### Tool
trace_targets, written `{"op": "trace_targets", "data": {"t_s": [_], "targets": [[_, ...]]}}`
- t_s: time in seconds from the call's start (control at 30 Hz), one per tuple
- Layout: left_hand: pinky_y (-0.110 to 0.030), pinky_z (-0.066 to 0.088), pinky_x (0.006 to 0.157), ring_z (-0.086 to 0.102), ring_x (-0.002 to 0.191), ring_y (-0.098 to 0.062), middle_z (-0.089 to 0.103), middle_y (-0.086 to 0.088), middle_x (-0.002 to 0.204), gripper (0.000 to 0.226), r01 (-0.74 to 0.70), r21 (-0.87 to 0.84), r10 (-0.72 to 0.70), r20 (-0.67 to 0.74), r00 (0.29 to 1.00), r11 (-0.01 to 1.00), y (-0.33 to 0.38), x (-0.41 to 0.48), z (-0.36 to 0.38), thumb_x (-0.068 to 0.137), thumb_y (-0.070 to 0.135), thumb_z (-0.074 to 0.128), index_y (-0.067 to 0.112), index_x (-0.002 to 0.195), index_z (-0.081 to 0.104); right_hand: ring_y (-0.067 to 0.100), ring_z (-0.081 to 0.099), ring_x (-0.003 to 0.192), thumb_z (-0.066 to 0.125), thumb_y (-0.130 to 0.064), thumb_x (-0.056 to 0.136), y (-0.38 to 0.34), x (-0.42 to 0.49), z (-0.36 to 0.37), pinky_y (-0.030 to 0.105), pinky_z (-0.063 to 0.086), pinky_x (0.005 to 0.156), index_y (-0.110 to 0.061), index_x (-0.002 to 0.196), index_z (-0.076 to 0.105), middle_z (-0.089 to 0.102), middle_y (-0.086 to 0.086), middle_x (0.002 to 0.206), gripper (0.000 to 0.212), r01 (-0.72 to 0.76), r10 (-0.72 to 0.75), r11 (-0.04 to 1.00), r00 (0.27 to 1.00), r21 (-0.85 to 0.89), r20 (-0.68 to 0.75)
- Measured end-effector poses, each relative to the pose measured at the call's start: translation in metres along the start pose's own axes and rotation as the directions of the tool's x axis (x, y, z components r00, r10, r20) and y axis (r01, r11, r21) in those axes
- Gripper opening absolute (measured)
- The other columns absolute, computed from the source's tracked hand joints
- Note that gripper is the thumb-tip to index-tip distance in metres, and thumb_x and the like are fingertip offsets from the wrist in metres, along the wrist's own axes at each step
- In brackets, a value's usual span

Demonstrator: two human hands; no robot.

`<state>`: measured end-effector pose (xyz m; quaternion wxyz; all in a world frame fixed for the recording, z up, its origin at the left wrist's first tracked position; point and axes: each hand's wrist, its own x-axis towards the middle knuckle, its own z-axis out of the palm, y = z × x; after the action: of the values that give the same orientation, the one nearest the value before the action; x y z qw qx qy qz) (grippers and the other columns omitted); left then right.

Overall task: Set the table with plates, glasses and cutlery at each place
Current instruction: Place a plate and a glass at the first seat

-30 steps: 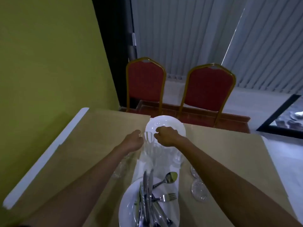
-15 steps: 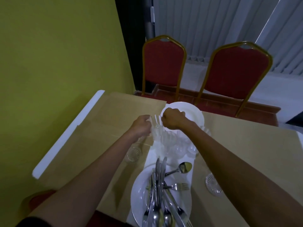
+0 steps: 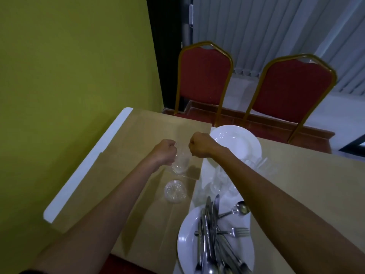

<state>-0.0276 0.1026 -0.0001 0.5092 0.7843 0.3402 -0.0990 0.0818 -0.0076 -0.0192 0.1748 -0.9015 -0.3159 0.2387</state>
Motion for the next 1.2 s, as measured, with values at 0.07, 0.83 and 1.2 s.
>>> {"op": "trace_targets", "data": {"t_s": [0.07,0.83,1.2], "targets": [[-0.038,0.057,0.084,0.066,0.096,-0.028,0.05,-0.009,0.138,0.053,0.006,0.009,-0.006,0.01,1.0,1.0,-0.007,0.004,-0.001,0.094,0.012,0.038,0.011,0.147,0.039,0.029,0.069,0.089,0.055,-0.011,0.098,-0.002,0.004,0.005,0.034,0.058,0.083,0.0,0.105,0.068,0.069,0.016,0.101,0.019,-0.005,0.005,1.0,1.0,-0.003,0.018],[-0.033,0.05,0.091,0.06,0.109,-0.023,0.062,-0.008,0.125,0.038,-0.411,0.182,0.445,-0.227,0.866,0.893,0.04,0.011,0.027,0.095,0.008,0.042,0.013,0.128,0.059,0.031,0.069,0.087,0.047,-0.029,0.1,0.091,-0.004,-0.054,0.038,0.053,0.087,0.0,0.094,0.074,0.075,0.015,0.095,0.04,-0.223,0.221,0.974,0.973,-0.026,-0.07],[-0.031,0.043,0.08,0.054,0.118,-0.032,0.053,-0.012,0.136,0.051,-0.003,0.069,0.002,0.008,1.0,0.998,0.039,0.077,0.12,0.092,0.018,0.052,0.009,0.14,0.037,0.025,0.062,0.083,0.068,-0.028,0.088,0.213,-0.01,-0.072,0.028,0.043,0.07,-0.004,0.103,0.069,0.068,0.01,0.099,0.028,-0.447,0.446,0.892,0.894,-0.064,-0.031]]}}
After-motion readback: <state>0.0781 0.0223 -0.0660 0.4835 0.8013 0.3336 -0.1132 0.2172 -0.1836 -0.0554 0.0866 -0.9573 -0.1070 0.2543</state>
